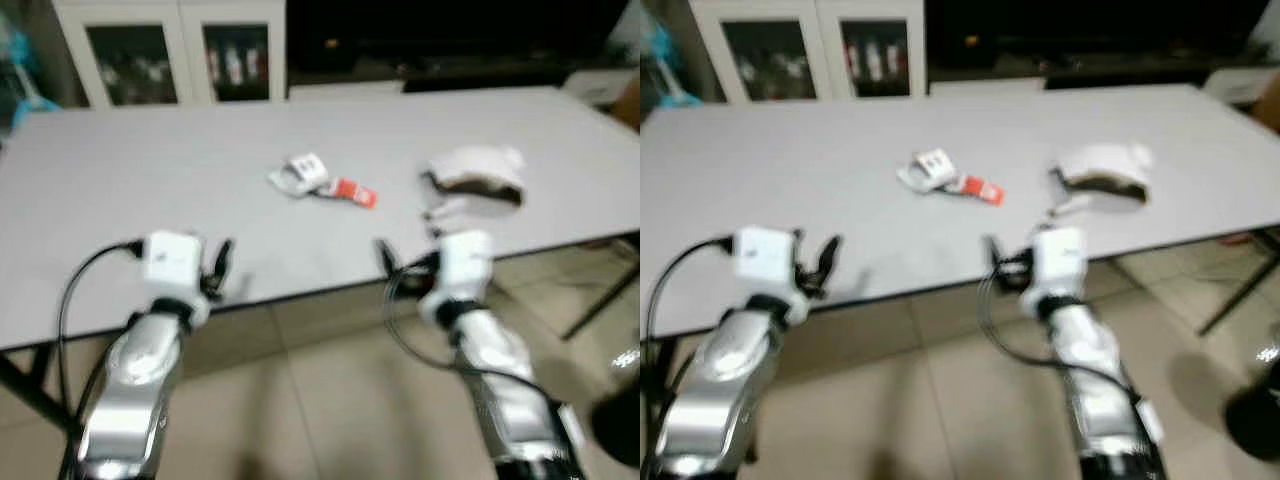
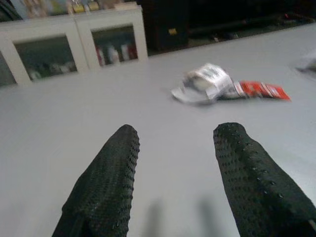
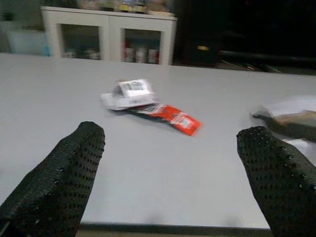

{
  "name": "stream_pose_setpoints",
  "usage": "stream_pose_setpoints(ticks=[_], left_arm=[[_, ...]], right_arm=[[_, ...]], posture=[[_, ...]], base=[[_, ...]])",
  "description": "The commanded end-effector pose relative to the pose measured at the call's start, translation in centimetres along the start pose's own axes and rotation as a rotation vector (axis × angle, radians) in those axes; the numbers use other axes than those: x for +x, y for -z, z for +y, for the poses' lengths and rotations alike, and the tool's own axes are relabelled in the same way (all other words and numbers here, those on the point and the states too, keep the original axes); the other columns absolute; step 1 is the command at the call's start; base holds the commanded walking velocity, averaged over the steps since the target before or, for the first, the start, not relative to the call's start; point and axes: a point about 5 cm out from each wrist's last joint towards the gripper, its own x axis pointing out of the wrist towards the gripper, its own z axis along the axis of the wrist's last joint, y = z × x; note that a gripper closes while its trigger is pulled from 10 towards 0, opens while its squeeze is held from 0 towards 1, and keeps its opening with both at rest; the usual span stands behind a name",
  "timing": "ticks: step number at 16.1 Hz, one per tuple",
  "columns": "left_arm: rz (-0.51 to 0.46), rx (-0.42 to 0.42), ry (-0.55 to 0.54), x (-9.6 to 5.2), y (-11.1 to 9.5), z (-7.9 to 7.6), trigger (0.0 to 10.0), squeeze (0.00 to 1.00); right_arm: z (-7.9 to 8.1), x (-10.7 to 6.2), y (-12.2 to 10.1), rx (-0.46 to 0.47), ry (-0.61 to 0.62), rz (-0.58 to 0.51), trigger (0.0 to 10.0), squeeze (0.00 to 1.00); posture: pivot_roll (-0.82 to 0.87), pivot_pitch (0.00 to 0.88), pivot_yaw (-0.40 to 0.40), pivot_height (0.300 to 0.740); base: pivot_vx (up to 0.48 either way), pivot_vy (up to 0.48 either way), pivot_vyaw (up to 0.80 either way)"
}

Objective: Picking trash to rubbish bin

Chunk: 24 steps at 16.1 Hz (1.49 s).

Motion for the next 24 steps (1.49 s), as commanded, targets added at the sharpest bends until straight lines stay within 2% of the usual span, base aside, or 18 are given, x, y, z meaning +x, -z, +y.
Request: stream_pose_setpoints(ticks=[1, 4, 11, 14, 19, 24], left_arm=[[-0.001, 0.017, -0.012, 0.2, 0.1, 0.6, 10.0, 0.0], [-0.003, 0.014, -0.006, 0.4, 0.2, 0.6, 10.0, 0.0], [-0.01, 0.015, -0.013, 1.1, 0.3, 0.8, 10.0, 0.0], [-0.011, -0.01, -0.036, 1.2, 0.2, 1.1, 10.0, 0.0], [-0.014, -0.006, -0.028, 1.4, 0.1, 1.4, 10.0, 0.0], [-0.017, 0.009, 0.003, 2.3, -0.1, 1.5, 10.0, 0.0]], right_arm=[[0.5, 0.2, -0.3, 0.016, -0.014, -0.015, 10.0, 0.0], [0.4, 0.0, -0.1, 0.016, -0.006, -0.011, 10.0, 0.0], [0.6, 0.3, 0.1, -0.008, -0.011, -0.01, 10.0, 0.0], [1.2, 0.2, 0.3, -0.002, -0.033, 0.0, 10.0, 0.0], [1.4, 0.2, 0.5, 0.026, -0.035, 0.013, 10.0, 0.0], [1.4, 0.2, 0.6, 0.018, -0.043, 0.017, 10.0, 0.0]], posture=[[0.02, 0.0, -0.038, 0.74], [0.02, 0.0, -0.033, 0.74], [0.02, 0.0, -0.031, 0.74], [0.03, 0.0, -0.035, 0.74], [0.03, 0.0, -0.034, 0.74], [0.03, 0.0, -0.035, 0.74]], base=[[0.36, 0.0, -0.73], [0.363, 0.0, -0.78], [0.362, 0.0, 0.0], [0.363, 0.0, 0.0], [0.363, 0.0, 0.0], [0.362, 0.0, -0.57]])
